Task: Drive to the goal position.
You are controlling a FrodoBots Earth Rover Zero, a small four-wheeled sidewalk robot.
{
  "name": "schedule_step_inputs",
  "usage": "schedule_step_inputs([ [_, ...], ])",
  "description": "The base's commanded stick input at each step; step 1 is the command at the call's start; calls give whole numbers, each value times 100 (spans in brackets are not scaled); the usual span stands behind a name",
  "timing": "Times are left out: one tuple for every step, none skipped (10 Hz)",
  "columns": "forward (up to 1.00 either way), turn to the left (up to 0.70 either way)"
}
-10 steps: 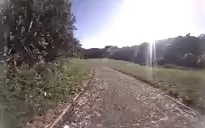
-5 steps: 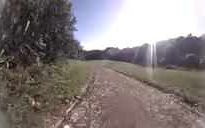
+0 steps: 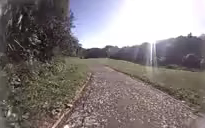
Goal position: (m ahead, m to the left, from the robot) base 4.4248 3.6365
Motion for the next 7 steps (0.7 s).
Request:
schedule_step_inputs([
  [85,0],
  [85,0],
  [85,0],
  [85,0],
  [85,0],
  [85,0],
  [85,-1],
])
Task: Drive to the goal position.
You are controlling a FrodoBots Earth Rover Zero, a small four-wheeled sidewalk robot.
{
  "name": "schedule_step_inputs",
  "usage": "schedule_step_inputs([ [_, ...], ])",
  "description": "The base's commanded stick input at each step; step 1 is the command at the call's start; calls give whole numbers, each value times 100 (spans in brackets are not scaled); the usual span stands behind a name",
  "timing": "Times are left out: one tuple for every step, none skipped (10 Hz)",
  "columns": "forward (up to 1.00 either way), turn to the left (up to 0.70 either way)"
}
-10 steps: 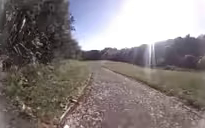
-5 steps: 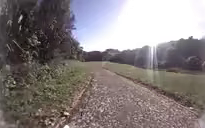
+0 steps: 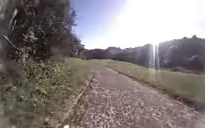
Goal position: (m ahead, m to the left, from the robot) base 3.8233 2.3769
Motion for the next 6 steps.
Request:
schedule_step_inputs([
  [85,-2],
  [85,-11],
  [85,-26],
  [85,-34],
  [85,-34],
  [85,-34],
])
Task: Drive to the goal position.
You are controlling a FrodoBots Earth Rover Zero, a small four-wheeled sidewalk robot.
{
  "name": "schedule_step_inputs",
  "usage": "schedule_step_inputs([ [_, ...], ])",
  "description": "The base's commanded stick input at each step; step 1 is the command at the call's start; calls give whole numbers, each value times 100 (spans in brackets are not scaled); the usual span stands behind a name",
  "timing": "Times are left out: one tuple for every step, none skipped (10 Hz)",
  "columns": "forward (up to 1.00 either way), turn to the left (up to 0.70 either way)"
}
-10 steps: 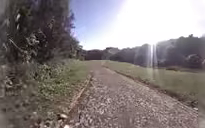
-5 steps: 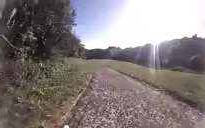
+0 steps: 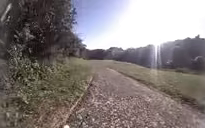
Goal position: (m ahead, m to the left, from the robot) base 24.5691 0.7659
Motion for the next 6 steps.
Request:
schedule_step_inputs([
  [85,-13],
  [85,-5],
  [85,0],
  [85,0],
  [85,0],
  [85,0],
])
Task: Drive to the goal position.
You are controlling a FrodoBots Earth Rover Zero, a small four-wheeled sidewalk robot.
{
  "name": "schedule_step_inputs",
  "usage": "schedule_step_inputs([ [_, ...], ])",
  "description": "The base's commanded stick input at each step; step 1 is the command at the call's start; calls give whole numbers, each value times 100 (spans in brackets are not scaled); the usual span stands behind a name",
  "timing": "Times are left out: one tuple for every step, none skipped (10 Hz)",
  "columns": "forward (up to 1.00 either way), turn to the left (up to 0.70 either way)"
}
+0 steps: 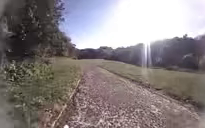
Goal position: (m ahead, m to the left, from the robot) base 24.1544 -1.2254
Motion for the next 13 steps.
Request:
schedule_step_inputs([
  [85,0],
  [85,0],
  [85,0],
  [89,0],
  [96,0],
  [100,0],
  [100,0],
  [100,0],
  [100,0],
  [100,0],
  [100,0],
  [100,0],
  [100,0],
])
